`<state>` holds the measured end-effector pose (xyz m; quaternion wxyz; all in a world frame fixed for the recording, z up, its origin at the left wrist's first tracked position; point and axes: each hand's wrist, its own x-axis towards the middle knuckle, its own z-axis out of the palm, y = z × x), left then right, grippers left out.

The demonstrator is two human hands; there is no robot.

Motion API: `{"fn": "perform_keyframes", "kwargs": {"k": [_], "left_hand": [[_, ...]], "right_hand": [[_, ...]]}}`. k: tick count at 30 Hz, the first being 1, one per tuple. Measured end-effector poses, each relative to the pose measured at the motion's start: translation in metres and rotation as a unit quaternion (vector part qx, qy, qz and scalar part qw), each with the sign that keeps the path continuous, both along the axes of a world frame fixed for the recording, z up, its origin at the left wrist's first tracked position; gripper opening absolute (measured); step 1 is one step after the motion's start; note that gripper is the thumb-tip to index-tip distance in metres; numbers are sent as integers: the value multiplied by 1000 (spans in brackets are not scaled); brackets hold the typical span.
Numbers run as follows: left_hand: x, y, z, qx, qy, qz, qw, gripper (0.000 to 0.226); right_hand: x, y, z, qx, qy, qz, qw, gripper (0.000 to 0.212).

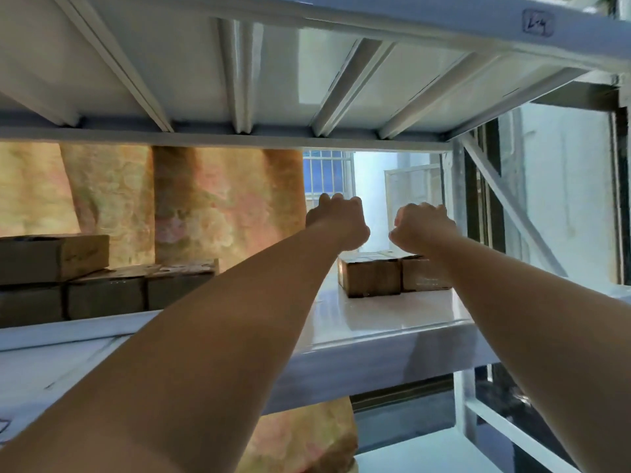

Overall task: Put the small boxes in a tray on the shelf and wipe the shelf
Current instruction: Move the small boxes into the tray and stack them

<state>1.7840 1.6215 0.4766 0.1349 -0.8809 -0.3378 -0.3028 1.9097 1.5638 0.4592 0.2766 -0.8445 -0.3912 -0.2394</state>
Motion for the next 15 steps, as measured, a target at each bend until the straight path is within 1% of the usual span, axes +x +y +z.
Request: {"fn": "perform_keyframes", "kwargs": {"k": [2, 3, 7, 10, 12, 15], "left_hand": [[15, -2, -3, -33, 18, 3, 999, 42], [21, -2, -5, -51, 28, 4, 998, 40], [45, -5, -12, -108, 49, 10, 993, 40], [57, -6, -14, -166, 82, -11, 983, 39], [61, -7, -15, -200, 108, -15, 974, 40], [57, -11, -17, -238, 104, -18, 966, 46]], "right_hand": [[14, -4, -3, -17, 15, 2, 1000, 16], [21, -6, -5, -23, 23, 7, 999, 18], [40, -11, -6, -70, 59, 42, 995, 27], [44, -13, -6, -80, 69, 81, 991, 36], [43, -10, -7, -93, 71, 111, 987, 38], [42, -2, -11, -119, 78, 126, 982, 39]]}}
